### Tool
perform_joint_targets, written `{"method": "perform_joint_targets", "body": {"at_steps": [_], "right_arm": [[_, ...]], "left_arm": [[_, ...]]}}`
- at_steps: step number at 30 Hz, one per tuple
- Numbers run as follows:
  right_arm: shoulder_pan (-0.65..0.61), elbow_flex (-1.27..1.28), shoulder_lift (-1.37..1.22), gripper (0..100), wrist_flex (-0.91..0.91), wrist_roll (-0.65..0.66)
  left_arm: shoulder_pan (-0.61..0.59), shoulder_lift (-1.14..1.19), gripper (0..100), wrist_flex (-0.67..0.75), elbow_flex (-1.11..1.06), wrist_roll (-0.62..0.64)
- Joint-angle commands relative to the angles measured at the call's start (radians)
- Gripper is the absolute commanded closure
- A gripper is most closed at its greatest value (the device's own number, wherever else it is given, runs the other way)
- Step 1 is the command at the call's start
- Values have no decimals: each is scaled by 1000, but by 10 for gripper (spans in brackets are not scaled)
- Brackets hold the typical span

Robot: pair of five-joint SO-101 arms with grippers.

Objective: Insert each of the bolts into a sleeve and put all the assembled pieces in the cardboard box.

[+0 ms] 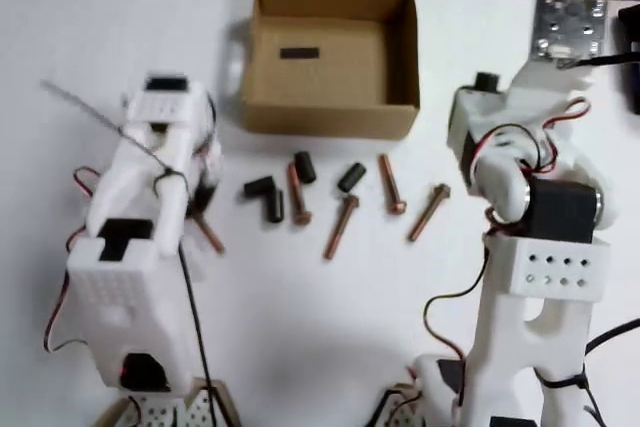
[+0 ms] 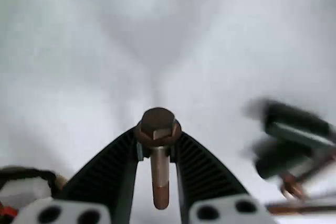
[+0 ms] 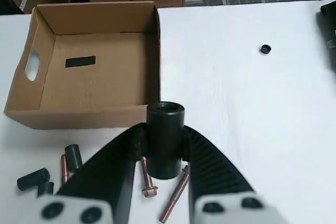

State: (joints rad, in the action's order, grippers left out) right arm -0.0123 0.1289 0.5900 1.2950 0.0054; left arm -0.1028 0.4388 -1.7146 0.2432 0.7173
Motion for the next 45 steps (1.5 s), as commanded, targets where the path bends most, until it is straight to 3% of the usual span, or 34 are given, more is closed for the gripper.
{"method": "perform_joint_targets", "body": {"at_steps": [1, 6, 9, 12, 20, 26, 31, 34, 38, 45], "right_arm": [[-73, -17, -1, 979, 16, 2], [-180, 81, 4, 979, -36, 2], [-213, 166, 13, 979, -139, 0], [-266, 302, 67, 979, -255, 0], [-366, 749, 367, 980, -648, 0], [-418, 904, 443, 980, -765, 0], [-441, 976, 449, 980, -769, -2], [-437, 993, 452, 980, -763, -83], [-479, 1030, 452, 980, -769, -161], [-608, 1042, 450, 980, -771, -163]], "left_arm": [[-8, -130, 980, -63, 360, -232], [-3, -252, 980, -63, 671, -384], [0, -308, 980, -63, 769, -545], [0, -345, 980, -58, 783, -652], [32, -407, 980, -61, 719, -758], [190, -582, 980, -38, 430, -707], [315, -783, 980, 281, 113, -586], [364, -861, 980, 377, -51, -480], [417, -910, 980, 420, -154, -451], [423, -950, 980, 554, -272, -393]]}}
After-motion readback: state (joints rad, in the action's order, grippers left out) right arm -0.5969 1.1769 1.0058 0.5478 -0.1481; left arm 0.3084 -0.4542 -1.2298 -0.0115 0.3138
